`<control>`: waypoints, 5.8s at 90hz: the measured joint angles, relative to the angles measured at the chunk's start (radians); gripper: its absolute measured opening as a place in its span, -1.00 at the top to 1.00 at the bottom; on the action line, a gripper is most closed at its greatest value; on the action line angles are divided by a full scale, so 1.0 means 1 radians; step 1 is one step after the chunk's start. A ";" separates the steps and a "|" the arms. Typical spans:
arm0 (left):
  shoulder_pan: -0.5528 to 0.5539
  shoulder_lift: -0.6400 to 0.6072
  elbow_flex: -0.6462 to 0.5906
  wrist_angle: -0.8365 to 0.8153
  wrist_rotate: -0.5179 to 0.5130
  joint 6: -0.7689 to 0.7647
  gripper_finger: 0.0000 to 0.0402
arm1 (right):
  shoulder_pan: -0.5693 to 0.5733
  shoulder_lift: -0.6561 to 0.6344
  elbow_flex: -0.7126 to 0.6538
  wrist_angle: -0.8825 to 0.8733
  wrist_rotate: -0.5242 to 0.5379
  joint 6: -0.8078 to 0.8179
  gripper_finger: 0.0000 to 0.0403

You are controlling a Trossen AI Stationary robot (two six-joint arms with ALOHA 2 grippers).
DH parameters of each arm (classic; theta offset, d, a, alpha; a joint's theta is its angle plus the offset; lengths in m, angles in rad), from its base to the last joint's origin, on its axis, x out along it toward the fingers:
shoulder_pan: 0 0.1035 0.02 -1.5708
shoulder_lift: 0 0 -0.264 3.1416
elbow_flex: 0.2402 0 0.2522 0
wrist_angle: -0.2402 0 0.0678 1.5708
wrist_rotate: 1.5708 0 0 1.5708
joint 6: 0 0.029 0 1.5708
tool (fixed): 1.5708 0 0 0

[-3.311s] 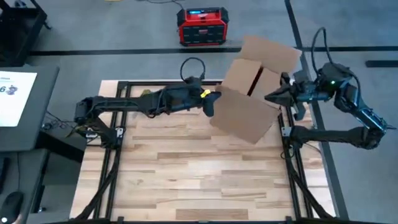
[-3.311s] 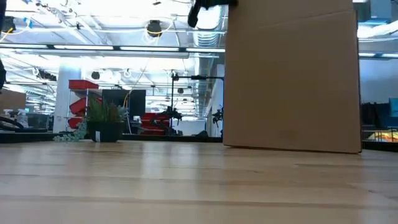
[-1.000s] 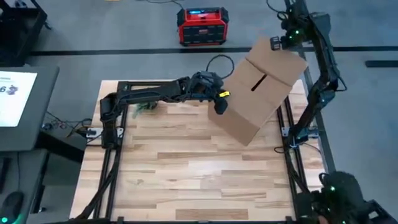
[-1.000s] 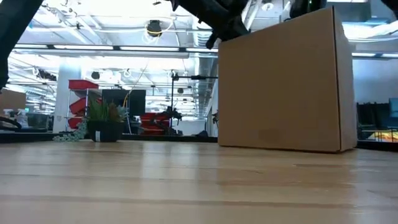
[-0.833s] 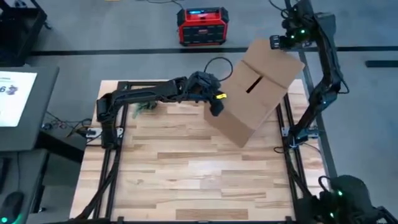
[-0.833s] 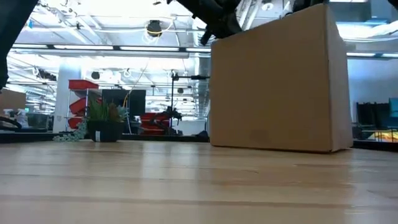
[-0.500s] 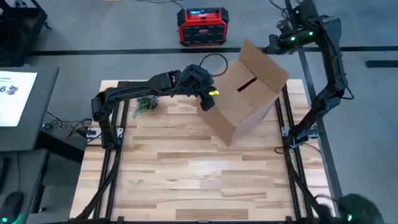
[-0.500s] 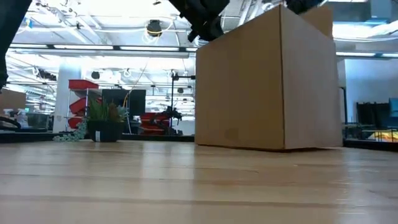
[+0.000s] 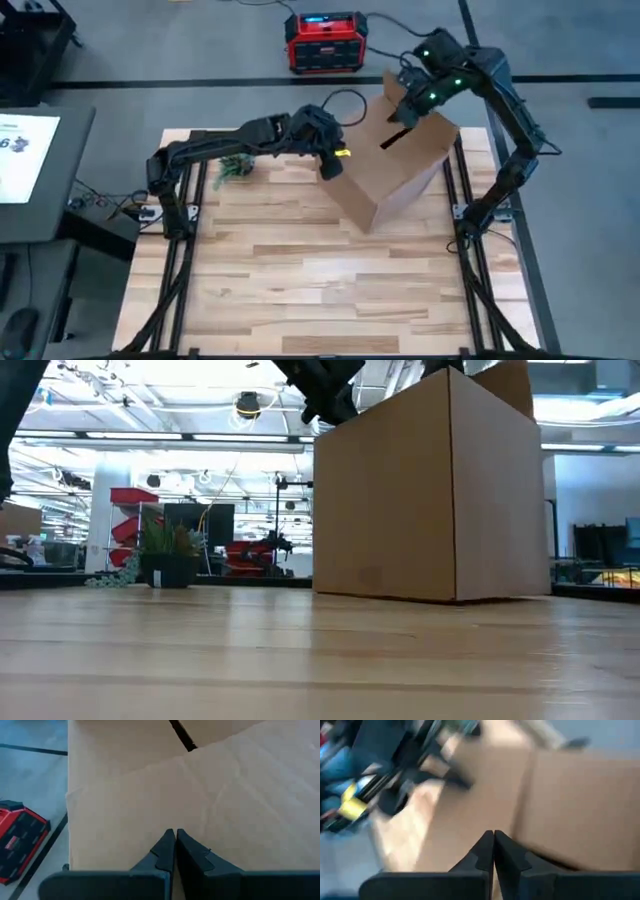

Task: Wrap mug
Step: Close the cardboard box

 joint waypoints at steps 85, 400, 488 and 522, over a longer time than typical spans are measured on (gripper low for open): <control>-0.027 -0.030 -0.002 -0.043 0.003 -0.035 1.00 | -0.041 -0.073 -0.208 -0.094 0.052 0.032 1.00; -0.110 -0.225 -0.155 -0.289 -0.146 -0.229 1.00 | 0.614 -0.159 -0.943 1.152 0.115 0.166 1.00; -0.105 -0.194 -0.138 -0.210 -0.149 -0.123 1.00 | 0.455 -0.235 -1.008 1.068 0.118 0.086 1.00; -0.131 -0.190 -0.002 -0.229 -0.092 -0.139 1.00 | 0.475 -0.227 -1.011 1.082 0.121 0.105 1.00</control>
